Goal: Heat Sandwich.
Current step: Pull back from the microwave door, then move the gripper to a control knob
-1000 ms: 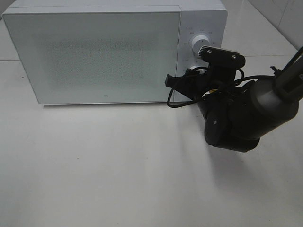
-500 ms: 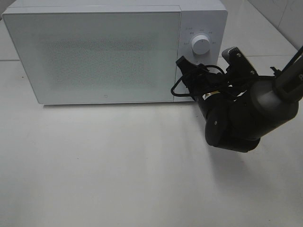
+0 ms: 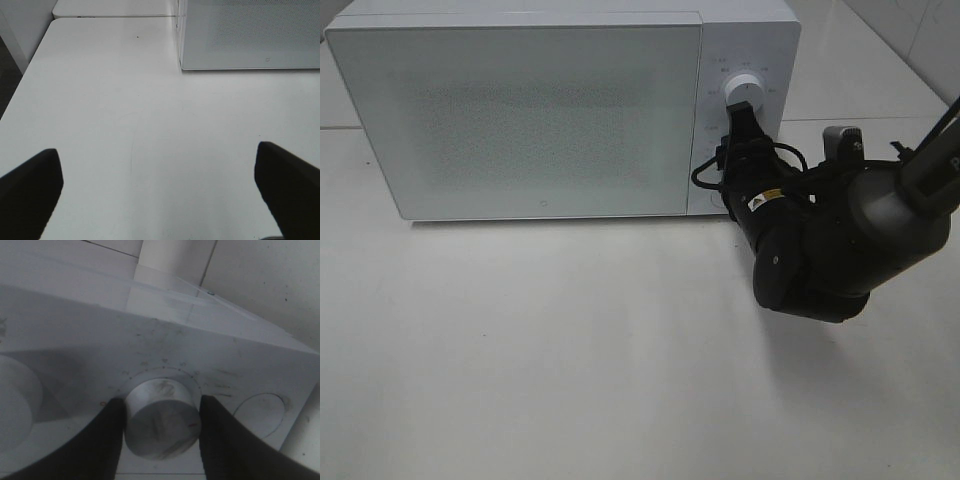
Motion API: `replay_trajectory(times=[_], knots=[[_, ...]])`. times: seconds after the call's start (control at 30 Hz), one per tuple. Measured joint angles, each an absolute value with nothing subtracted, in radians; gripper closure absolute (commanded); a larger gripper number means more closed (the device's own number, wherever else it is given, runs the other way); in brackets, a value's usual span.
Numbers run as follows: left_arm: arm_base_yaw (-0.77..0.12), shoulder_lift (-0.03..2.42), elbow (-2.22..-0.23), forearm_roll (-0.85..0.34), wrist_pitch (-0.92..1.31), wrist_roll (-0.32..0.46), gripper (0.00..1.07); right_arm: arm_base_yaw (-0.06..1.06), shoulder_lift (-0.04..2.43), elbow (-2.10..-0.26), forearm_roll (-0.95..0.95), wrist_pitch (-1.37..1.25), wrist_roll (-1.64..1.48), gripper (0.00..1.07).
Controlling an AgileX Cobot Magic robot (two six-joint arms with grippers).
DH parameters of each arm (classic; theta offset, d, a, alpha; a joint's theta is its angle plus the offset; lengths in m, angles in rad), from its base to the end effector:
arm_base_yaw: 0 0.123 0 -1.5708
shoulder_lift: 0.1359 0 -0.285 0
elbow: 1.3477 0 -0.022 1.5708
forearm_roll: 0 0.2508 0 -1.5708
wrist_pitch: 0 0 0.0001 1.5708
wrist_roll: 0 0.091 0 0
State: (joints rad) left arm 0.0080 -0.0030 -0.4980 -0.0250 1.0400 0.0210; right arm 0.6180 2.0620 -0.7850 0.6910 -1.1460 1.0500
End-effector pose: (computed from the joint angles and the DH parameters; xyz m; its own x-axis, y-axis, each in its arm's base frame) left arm -0.0042 -0.0020 0.2784 -0.4363 0.0048 -0.8998 0.0150 0.9999 -0.0019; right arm 0.3193 0.1622 0.1180 -0.0269 0.9613 -0.2740 0.1187 0.2753 0.9540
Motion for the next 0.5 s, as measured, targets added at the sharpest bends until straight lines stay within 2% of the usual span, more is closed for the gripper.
replay_trajectory(times=[0.4, 0.5], knots=[[0.008, -0.003, -0.498, -0.025, 1.040, 0.021, 0.06, 0.618, 2.062, -0.785, 0.698, -1.146, 1.438, 1.01], [0.008, -0.003, -0.498, -0.025, 1.040, 0.021, 0.06, 0.618, 2.062, -0.785, 0.698, -1.146, 1.448, 1.01]])
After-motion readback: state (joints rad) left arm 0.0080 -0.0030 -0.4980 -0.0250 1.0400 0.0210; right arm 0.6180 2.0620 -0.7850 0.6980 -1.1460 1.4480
